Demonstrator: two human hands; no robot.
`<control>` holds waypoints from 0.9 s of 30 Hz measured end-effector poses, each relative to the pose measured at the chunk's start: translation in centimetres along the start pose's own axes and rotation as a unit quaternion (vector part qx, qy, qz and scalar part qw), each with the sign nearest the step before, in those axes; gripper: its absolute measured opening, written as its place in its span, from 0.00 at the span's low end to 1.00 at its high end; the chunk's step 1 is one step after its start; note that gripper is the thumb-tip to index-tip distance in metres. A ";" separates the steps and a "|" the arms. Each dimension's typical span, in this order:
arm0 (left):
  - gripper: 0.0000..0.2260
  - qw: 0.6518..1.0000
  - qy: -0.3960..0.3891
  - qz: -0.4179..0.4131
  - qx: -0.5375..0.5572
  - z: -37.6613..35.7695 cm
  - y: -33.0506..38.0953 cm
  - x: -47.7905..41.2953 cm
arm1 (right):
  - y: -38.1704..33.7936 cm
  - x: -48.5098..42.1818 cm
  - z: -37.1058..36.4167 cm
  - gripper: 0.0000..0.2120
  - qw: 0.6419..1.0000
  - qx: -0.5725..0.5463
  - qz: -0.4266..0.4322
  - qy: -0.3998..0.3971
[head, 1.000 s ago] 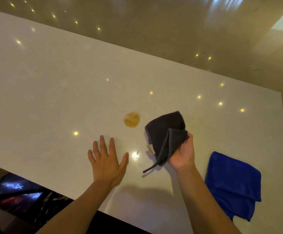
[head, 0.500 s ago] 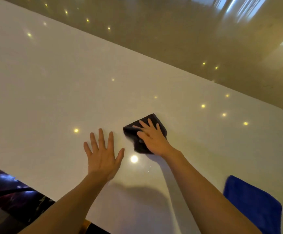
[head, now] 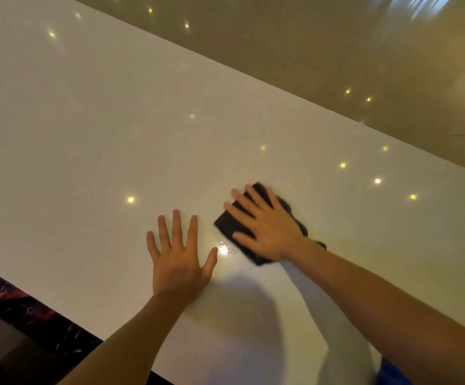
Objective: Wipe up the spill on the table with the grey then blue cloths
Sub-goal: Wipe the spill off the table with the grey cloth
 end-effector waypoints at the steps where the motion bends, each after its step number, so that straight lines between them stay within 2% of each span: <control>1: 0.37 1.000 0.005 -0.004 -0.004 0.0 0.0 0.0 | 2.9 -0.8 0.6 0.33 0.998 0.002 -0.058 0.007; 2: 0.37 1.000 0.006 -0.004 -0.007 -0.1 0.0 0.1 | 6.2 -1.3 1.1 0.34 0.987 -0.008 -0.159 0.009; 4: 0.37 1.000 0.011 -0.005 -0.006 0.0 0.0 0.0 | 10.0 -0.9 1.5 0.33 0.932 -0.051 -0.359 0.016; 5: 0.37 1.000 0.016 -0.005 -0.006 0.1 0.0 -0.1 | 8.9 -0.5 1.5 0.33 0.914 -0.056 -0.402 0.025; 6: 0.37 1.000 0.018 -0.006 -0.007 0.1 0.0 -0.1 | 6.6 -0.1 1.4 0.34 0.916 -0.057 -0.396 0.036; 7: 0.36 1.000 0.017 -0.009 -0.008 0.2 0.0 0.0 | 3.3 0.2 1.0 0.35 0.937 -0.061 -0.341 0.039; 9: 0.36 1.000 0.012 -0.016 -0.012 0.3 0.1 0.1 | -3.6 2.2 -0.3 0.34 0.987 -0.052 -0.144 0.040; 11: 0.36 1.000 0.006 -0.013 -0.007 0.3 0.1 0.1 | -5.0 4.0 -0.6 0.33 0.999 -0.039 0.030 -0.005; 12: 0.36 1.000 0.002 -0.010 -0.001 0.3 0.1 0.1 | -3.9 4.2 -0.4 0.33 0.996 -0.012 0.088 -0.005; 13: 0.36 1.000 0.000 -0.007 0.002 0.3 0.1 0.2 | -1.9 3.8 -0.1 0.32 0.995 0.012 0.097 -0.003; 14: 0.35 1.000 0.002 -0.005 0.001 0.4 0.1 0.1 | 1.1 2.8 0.4 0.32 0.999 0.021 0.040 0.004; 15: 0.35 1.000 0.003 -0.001 -0.001 0.5 0.0 0.1 | 4.7 1.6 1.2 0.33 0.997 0.014 -0.075 0.016; 16: 0.35 1.000 0.001 0.001 0.000 0.5 0.0 0.0 | 8.0 1.1 1.9 0.33 0.976 -0.015 -0.217 0.029; 17: 0.35 1.000 -0.002 0.002 0.002 0.5 0.0 0.1 | 9.4 1.4 2.0 0.33 0.939 -0.044 -0.338 0.039; 18: 0.35 1.000 -0.003 0.004 0.005 0.4 -0.1 0.2 | 8.8 1.8 1.8 0.32 0.915 -0.047 -0.396 0.051; 19: 0.35 1.000 -0.004 0.003 0.010 0.4 -0.2 0.2 | 6.6 2.1 1.3 0.31 0.920 -0.044 -0.383 0.069; 20: 0.35 1.000 -0.005 0.002 0.016 0.4 -0.2 0.2 | 3.3 2.4 0.6 0.31 0.948 -0.048 -0.307 0.074; 21: 0.34 1.000 -0.006 0.002 0.020 0.4 -0.3 0.2 | -0.3 3.3 -0.1 0.31 0.979 -0.047 -0.185 0.071; 22: 0.34 1.000 -0.006 0.004 0.019 0.5 -0.4 0.1 | -2.8 4.9 -0.7 0.31 0.995 -0.044 -0.064 0.056; 23: 0.34 1.000 -0.007 0.007 0.018 0.6 -0.4 0.2 | -3.4 6.2 -0.9 0.31 0.998 -0.034 0.029 0.035; 24: 0.34 1.000 -0.010 0.009 0.018 0.6 -0.3 0.2 | -2.5 6.8 -0.8 0.30 0.996 -0.023 0.084 0.020; 25: 0.34 1.000 -0.013 0.009 0.022 0.5 -0.2 0.3 | -0.5 6.5 -0.7 0.30 0.996 -0.009 0.085 0.021; 26: 0.34 1.000 -0.011 0.010 0.026 0.4 -0.2 0.3 | 2.5 5.8 -0.2 0.29 0.999 -0.003 0.024 0.030; 27: 0.34 0.999 -0.010 0.013 0.027 0.4 -0.3 0.2 | 6.0 5.0 0.5 0.29 0.995 -0.008 -0.093 0.039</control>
Point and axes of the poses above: each hand's wrist, its own x-axis away from the middle knuckle, its own z-axis out of the back of the hand, y = z × x, the point moved 9 cm from there along -x, towards the middle knuckle, and after that the axes turned 6 degrees about -z, right-handed, at the moved point
